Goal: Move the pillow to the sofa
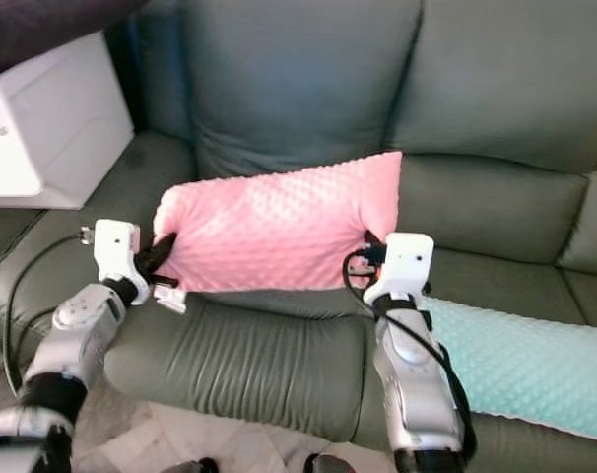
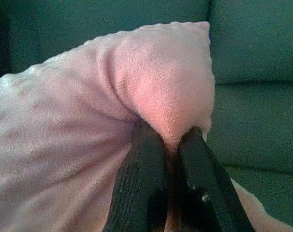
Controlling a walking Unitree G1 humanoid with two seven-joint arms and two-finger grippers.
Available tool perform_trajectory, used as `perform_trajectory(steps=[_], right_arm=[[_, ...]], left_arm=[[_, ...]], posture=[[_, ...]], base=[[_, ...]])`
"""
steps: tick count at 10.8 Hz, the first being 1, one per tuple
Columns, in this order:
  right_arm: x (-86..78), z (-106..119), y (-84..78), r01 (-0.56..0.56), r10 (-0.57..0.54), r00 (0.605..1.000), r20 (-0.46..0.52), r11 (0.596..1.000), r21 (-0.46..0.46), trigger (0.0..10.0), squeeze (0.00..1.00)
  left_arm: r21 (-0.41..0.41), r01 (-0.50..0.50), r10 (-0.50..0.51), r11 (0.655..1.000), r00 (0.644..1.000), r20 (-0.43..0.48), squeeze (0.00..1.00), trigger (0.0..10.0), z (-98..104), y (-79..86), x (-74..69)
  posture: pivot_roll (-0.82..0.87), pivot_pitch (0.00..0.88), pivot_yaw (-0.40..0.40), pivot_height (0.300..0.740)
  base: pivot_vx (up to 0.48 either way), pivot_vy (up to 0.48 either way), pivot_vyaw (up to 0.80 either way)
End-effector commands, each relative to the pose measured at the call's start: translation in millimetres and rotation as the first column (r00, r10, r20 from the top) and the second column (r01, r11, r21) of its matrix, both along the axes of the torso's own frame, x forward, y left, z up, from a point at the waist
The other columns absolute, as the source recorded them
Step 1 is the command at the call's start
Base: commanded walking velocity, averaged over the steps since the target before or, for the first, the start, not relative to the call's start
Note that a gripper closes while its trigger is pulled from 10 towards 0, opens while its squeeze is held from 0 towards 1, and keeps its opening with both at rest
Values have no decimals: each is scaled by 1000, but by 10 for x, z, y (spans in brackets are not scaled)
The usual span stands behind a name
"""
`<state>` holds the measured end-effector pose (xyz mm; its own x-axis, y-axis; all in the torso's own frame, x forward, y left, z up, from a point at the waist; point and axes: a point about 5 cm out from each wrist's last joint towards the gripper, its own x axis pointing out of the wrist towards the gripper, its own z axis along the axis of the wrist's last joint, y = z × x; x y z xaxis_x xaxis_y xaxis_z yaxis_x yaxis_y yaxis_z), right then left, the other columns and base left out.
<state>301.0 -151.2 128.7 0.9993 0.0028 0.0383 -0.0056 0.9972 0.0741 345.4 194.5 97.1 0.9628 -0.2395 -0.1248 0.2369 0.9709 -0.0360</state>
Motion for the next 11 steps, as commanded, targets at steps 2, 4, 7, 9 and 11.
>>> perform_trajectory(steps=[2, 4, 7, 9, 11], right_arm=[[56, 1, -87, 48, -48, 999, -11, 997, 56, 10000, 0], [73, -51, -115, 81, -76, 996, -49, 990, 114, 10000, 0], [14, -265, -95, 111, -78, 986, -148, 968, 227, 10000, 0], [-60, -453, -77, 152, -91, 970, -224, 949, 276, 10000, 0], [-99, -525, -102, 170, -113, 965, -235, 956, 239, 10000, 0]], left_arm=[[76, 7, -8, 997, 1000, 17, 0, 10000, 60, 46, 70], [125, 12, -12, 992, 1000, 0, 0, 10000, 72, 59, 133], [245, 76, -77, 967, 997, -6, 0, 10000, 138, -21, 232], [311, 120, -116, 943, 993, -32, 0, 10000, 164, -99, 284], [291, 130, -126, 948, 992, -31, 0, 10000, 163, -178, 298]], posture=[[-132, 171, 2, 740], [-137, 193, 11, 740], [-147, 252, 33, 740], [-154, 304, 53, 740], [-162, 338, 59, 740]], base=[[0, 0, 0], [0, 0, 0], [0, 0, 0], [0, 0, 0], [0, 0, 0]])
